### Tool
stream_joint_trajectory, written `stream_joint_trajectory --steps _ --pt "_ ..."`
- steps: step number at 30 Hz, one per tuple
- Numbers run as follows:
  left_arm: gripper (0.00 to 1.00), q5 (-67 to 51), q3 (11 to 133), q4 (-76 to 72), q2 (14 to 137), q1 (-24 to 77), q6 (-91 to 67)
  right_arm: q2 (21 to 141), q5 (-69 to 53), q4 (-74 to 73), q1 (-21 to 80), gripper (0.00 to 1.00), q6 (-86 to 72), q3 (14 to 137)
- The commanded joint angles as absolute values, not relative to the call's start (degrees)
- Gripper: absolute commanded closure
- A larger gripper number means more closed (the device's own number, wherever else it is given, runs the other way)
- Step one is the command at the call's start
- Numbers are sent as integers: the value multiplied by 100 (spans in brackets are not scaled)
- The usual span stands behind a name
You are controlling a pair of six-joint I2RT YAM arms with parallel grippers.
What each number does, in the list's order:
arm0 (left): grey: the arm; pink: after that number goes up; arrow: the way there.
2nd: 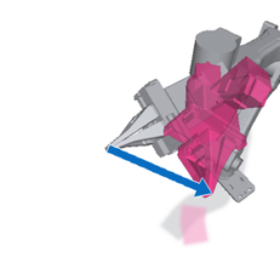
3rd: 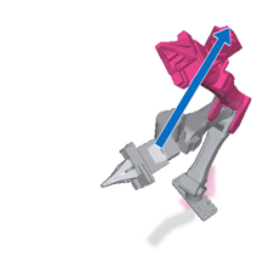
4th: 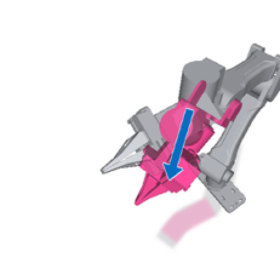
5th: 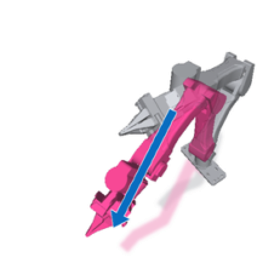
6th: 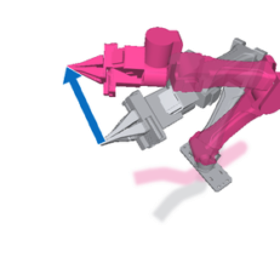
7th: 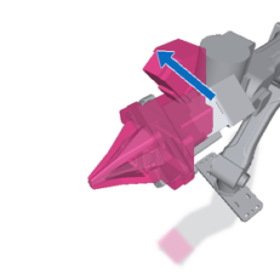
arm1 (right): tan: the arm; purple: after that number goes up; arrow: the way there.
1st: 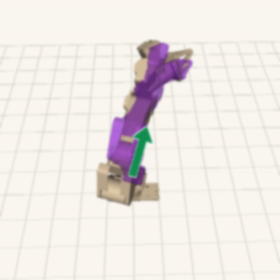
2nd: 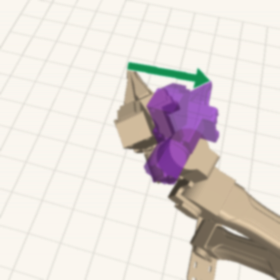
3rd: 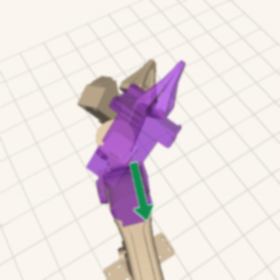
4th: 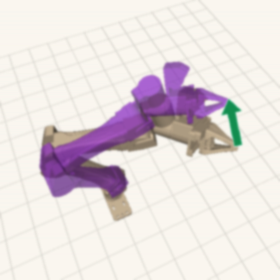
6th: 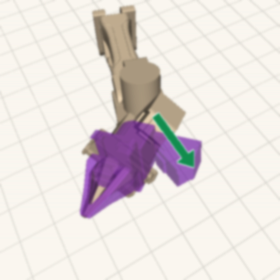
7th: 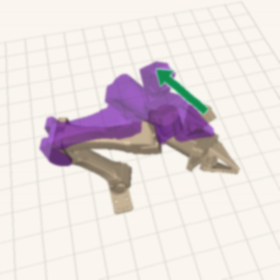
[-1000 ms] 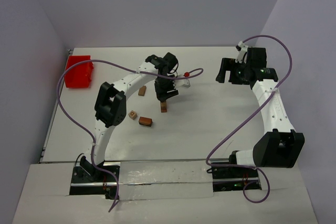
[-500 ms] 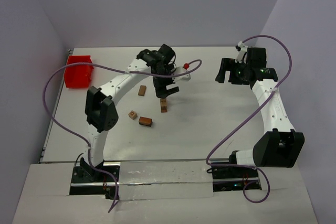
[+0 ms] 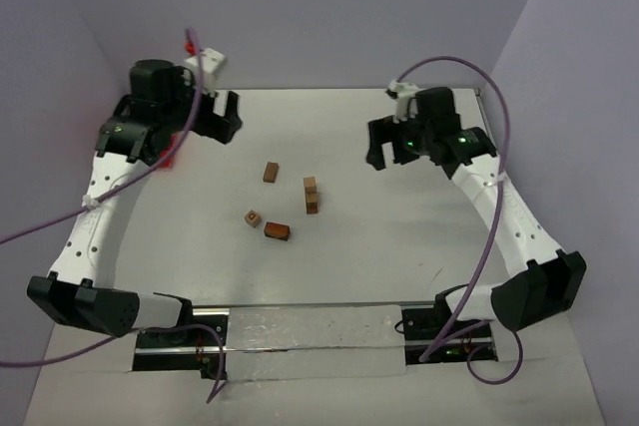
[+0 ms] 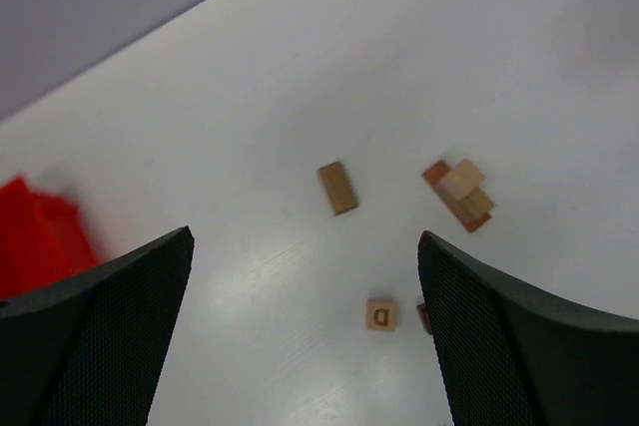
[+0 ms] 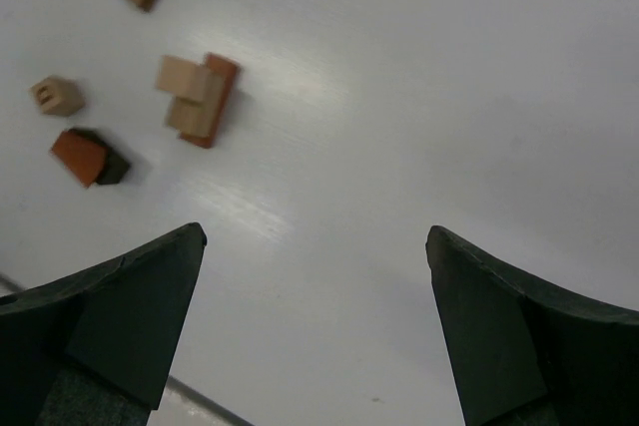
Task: Build the wood block tower
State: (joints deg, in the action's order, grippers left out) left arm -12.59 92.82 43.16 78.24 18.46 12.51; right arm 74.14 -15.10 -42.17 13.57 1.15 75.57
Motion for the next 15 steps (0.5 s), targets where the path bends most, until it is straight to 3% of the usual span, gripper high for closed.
stream_joint_trajectory --steps 1,15 --pt "1 -2202 8628 3860 7571 194 -356 8058 -1001 -4170 2868 0 336 8653" --pt "1 -3111 7386 3323 6705 -1674 -1201 11557 -246 -4604 5448 7 -559 11266"
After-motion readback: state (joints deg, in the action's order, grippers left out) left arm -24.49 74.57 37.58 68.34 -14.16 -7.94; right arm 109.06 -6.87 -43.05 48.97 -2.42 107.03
